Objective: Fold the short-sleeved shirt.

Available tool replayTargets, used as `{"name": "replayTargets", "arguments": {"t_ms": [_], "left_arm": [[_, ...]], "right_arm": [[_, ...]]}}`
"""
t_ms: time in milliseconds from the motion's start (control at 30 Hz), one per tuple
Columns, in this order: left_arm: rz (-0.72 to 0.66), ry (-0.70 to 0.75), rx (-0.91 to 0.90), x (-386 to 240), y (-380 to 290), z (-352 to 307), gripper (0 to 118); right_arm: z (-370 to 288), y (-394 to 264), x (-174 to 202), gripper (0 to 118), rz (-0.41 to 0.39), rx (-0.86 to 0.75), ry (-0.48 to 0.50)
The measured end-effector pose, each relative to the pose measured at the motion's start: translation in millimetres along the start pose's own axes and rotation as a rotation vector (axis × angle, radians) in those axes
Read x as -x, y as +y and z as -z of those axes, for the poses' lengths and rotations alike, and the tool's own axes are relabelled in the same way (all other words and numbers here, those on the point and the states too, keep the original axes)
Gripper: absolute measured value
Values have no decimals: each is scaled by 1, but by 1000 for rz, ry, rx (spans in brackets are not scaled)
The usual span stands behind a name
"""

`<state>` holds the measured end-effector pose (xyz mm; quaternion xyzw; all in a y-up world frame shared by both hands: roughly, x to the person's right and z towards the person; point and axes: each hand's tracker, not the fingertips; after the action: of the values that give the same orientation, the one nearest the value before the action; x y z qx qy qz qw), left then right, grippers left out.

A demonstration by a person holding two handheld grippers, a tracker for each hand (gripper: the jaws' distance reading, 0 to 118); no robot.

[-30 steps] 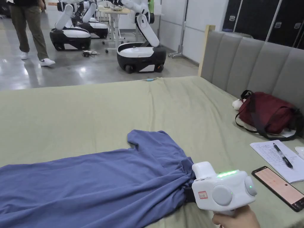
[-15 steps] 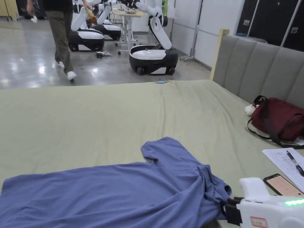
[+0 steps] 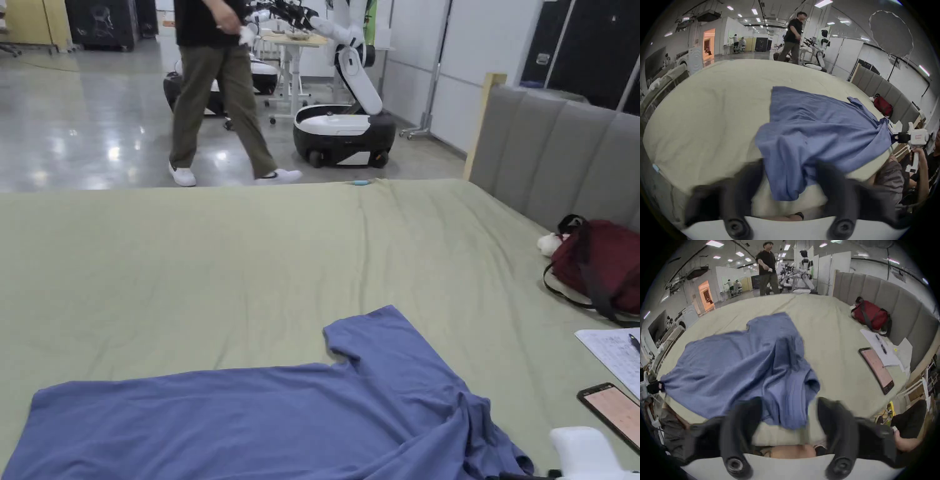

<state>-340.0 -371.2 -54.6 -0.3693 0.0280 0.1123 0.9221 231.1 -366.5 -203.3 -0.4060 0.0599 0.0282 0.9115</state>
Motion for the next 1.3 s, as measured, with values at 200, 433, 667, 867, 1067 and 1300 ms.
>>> {"name": "replayTargets", "arguments": {"t_ms": [200,433,667,867,1067,1300], "left_arm": [[-40,-9,-180,4,15,-54,113],[-81,39,-269,-5,6,-61,0],[-42,1,-250,-1,24,-53,0],[-55,6,-195,16,97,15,0],[33,20,-107,20,153,115,0],[-1,-14,54,33,187,201,115]], "right_arm": [[-98,-11,6,86,117,-251,60],[-134,-36,38,2,74,-306,84],[-128,-37,42,2,87,-318,113],[-134,-32,55,2,48,-313,141],[-135,-34,53,2,43,-306,131],[-130,-33,44,2,57,-280,88]]}}
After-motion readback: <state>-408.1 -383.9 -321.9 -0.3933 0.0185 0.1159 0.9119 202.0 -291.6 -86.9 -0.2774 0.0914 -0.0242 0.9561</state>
